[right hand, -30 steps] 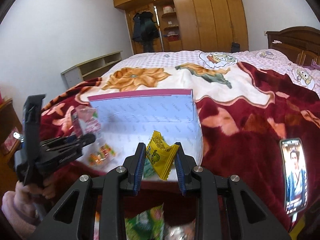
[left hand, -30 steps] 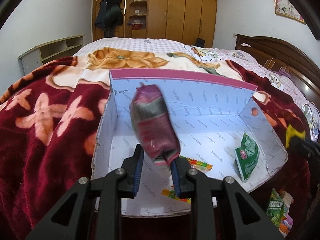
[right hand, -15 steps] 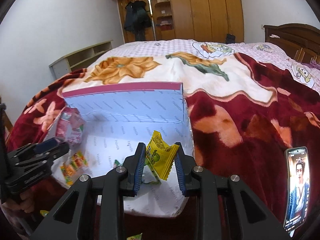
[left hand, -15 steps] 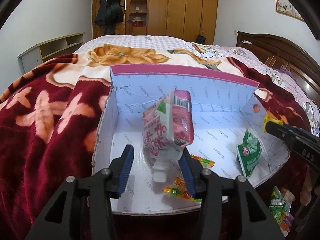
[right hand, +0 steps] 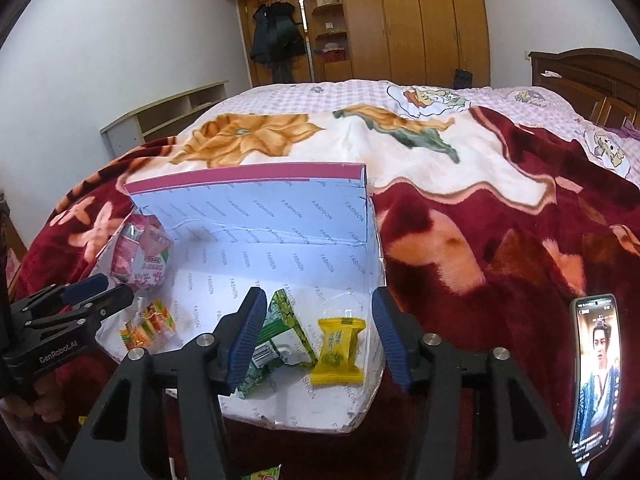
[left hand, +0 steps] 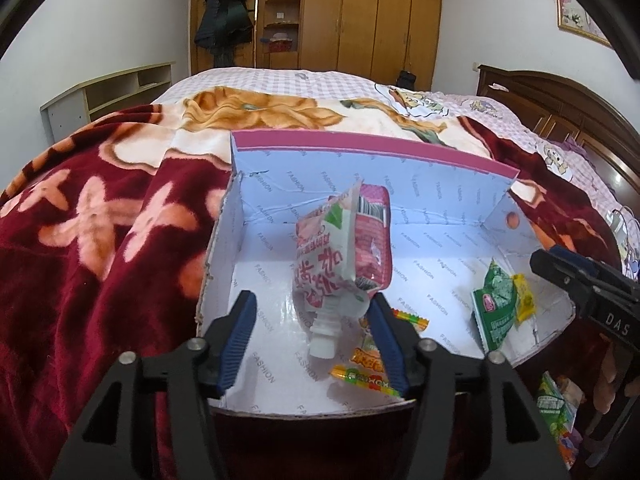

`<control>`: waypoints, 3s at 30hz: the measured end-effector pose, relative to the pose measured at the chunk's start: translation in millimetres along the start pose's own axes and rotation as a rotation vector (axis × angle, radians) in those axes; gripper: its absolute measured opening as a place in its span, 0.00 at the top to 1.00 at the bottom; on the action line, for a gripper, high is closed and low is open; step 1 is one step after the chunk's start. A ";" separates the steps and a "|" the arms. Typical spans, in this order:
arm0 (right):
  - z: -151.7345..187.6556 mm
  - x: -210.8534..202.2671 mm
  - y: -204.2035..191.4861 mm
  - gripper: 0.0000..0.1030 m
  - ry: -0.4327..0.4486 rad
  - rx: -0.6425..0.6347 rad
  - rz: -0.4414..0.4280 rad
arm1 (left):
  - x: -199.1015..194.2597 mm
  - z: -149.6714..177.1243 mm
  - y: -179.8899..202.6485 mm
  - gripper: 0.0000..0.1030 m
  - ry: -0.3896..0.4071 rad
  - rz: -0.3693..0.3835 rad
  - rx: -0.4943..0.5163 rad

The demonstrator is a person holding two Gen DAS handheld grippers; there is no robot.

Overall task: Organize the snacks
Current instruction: 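Release the pouch into the box with the left tool while the right tool drops the yellow candy in, then withdraw both tools from the box back toward the snack pile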

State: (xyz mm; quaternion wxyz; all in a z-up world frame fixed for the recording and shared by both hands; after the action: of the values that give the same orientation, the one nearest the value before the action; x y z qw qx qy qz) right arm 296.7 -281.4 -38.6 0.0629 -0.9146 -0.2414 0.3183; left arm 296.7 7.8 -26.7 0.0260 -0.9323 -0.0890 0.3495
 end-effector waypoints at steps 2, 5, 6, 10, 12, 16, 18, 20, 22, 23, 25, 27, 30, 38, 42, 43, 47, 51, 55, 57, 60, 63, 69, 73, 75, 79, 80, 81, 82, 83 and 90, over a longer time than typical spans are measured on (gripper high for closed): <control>0.5 -3.3 -2.4 0.45 0.003 0.005 -0.010 | -4.4 -0.6 -1.0 0.34 0.004 -0.001 0.000; 1.5 -10.7 -5.7 0.45 0.015 0.018 -0.021 | -11.8 -1.2 -2.4 0.33 0.013 0.002 0.002; 1.7 -12.7 -6.5 0.45 0.017 0.022 -0.025 | -14.7 -1.1 -2.6 0.33 0.016 0.005 0.003; 5.7 -24.0 -10.7 0.45 0.025 0.035 -0.043 | -31.9 -0.4 -2.8 0.31 0.039 0.023 0.010; 7.8 -30.5 -13.1 0.45 0.031 0.034 -0.047 | -39.9 1.4 -2.4 0.30 0.048 0.026 0.014; 14.4 -40.2 -18.9 0.45 0.035 0.044 -0.065 | -54.8 8.1 -0.7 0.30 0.052 0.048 0.023; 19.5 -44.0 -22.5 0.45 0.031 0.049 -0.075 | -62.1 12.5 0.7 0.30 0.055 0.058 0.028; 26.0 -47.2 -26.2 0.45 0.023 0.061 -0.086 | -68.9 17.5 2.3 0.30 0.055 0.063 0.040; 31.5 -49.7 -29.6 0.45 0.018 0.072 -0.105 | -74.1 23.0 4.5 0.30 0.056 0.066 0.054; 34.9 -51.4 -30.9 0.45 0.016 0.080 -0.113 | -76.0 25.5 5.1 0.30 0.055 0.069 0.058; 40.9 -54.0 -31.9 0.45 0.011 0.090 -0.115 | -79.2 32.1 6.3 0.30 0.049 0.075 0.063; 48.2 -56.1 -33.3 0.45 0.001 0.098 -0.115 | -80.4 39.0 6.7 0.30 0.040 0.082 0.064; 60.1 -57.7 -35.7 0.45 -0.015 0.108 -0.120 | -81.3 48.3 7.1 0.30 0.027 0.090 0.062; 88.1 -65.4 -31.5 0.45 -0.034 0.150 -0.085 | -81.7 75.5 9.7 0.30 -0.008 0.107 0.080; 98.0 -68.5 -30.0 0.45 -0.038 0.169 -0.088 | -83.6 89.1 11.8 0.30 -0.022 0.126 0.093; 99.5 -69.4 -30.0 0.45 -0.035 0.167 -0.085 | -84.1 92.3 12.8 0.30 -0.024 0.133 0.098; 103.5 -74.2 -31.2 0.45 -0.029 0.139 -0.060 | -83.8 102.7 15.7 0.30 -0.032 0.148 0.110; 103.7 -76.0 -34.0 0.45 -0.024 0.122 -0.057 | -80.0 107.0 15.6 0.31 -0.036 0.144 0.104; 104.8 -75.7 -35.3 0.45 -0.023 0.110 -0.057 | -78.6 107.0 17.2 0.44 -0.030 0.157 0.101; 104.9 -75.8 -35.2 0.45 -0.022 0.107 -0.056 | -77.8 108.3 18.0 0.56 -0.034 0.167 0.098; 105.3 -75.7 -35.1 0.45 -0.023 0.109 -0.056 | -76.3 111.2 19.6 0.61 -0.039 0.168 0.104; 105.2 -75.9 -35.3 0.45 -0.022 0.110 -0.057 | -76.3 112.3 20.8 0.62 -0.032 0.165 0.108; 105.2 -75.7 -35.9 0.45 -0.022 0.110 -0.059 | -74.3 114.4 21.6 0.71 -0.036 0.153 0.112; 105.2 -75.8 -36.0 0.45 -0.021 0.110 -0.060 | -75.2 114.7 22.9 0.73 -0.028 0.148 0.120; 105.1 -75.6 -36.6 0.45 -0.022 0.110 -0.060 | -74.8 114.8 22.6 0.75 -0.027 0.146 0.120; 104.8 -76.0 -36.2 0.45 -0.022 0.108 -0.059 | -75.3 113.9 21.6 0.75 -0.029 0.152 0.108; 104.9 -76.0 -35.9 0.45 -0.021 0.109 -0.059 | -75.4 113.6 21.4 0.75 -0.028 0.152 0.106; 105.4 -76.6 -36.5 0.45 -0.020 0.107 -0.058 | -75.4 113.2 20.5 0.75 -0.027 0.152 0.104; 105.1 -77.0 -36.8 0.45 -0.018 0.104 -0.056 | -76.0 112.7 19.7 0.75 -0.025 0.152 0.102; 104.9 -77.8 -37.3 0.45 -0.017 0.102 -0.055 | -76.5 112.5 18.9 0.75 -0.024 0.152 0.100; 104.3 -82.2 -31.8 0.45 -0.017 0.081 -0.020 | -77.9 108.8 13.2 0.75 -0.017 0.145 0.078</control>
State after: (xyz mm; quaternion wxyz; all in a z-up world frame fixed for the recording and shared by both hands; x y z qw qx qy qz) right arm 164.1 -297.1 -67.1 0.1009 -0.9062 -0.2379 0.3348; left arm 169.6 -21.0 -59.8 0.0361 -0.9315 -0.0076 0.3617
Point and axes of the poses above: each gripper's, at about its wrist camera, not at the fingertips, and x roughly the way its jaws point, y to its right, z to its underside, the point moved 10 cm from there along x, roughly the way its jaws point, and after that the axes turned 14 degrees about -z, right-handed, at the moved point
